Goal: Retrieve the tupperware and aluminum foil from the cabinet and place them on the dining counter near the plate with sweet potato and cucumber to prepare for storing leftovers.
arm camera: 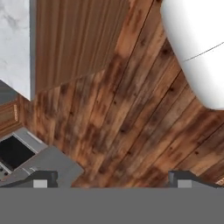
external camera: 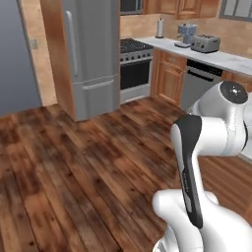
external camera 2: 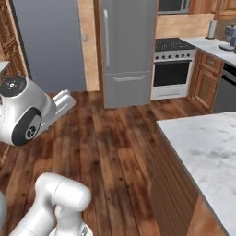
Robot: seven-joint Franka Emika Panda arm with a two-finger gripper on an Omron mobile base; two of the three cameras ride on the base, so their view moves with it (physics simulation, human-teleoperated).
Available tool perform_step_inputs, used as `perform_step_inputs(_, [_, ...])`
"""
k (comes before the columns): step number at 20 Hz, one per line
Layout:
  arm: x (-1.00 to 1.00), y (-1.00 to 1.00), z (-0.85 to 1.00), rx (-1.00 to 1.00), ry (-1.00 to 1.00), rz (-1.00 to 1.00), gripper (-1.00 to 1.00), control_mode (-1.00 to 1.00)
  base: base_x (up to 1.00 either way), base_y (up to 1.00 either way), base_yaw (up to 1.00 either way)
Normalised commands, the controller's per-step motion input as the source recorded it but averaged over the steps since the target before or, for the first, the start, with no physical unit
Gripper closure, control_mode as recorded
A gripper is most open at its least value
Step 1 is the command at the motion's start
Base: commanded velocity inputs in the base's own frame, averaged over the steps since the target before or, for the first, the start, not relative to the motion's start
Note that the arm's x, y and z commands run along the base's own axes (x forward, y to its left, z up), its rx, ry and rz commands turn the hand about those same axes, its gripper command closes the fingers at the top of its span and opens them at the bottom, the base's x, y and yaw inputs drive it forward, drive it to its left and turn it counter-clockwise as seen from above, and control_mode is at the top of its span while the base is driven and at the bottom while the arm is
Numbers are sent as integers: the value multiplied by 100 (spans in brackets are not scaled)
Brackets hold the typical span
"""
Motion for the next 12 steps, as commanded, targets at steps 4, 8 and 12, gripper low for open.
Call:
perform_step_inputs(4, [0, 0, 0, 0, 0, 0, -100, 100, 100, 56, -44])
perform_step_inputs(8, [0, 0, 0, 0, 0, 0, -100, 100, 100, 56, -41])
perform_step_inputs(12, [0, 0, 0, 0, 0, 0, -100, 100, 100, 56, -40])
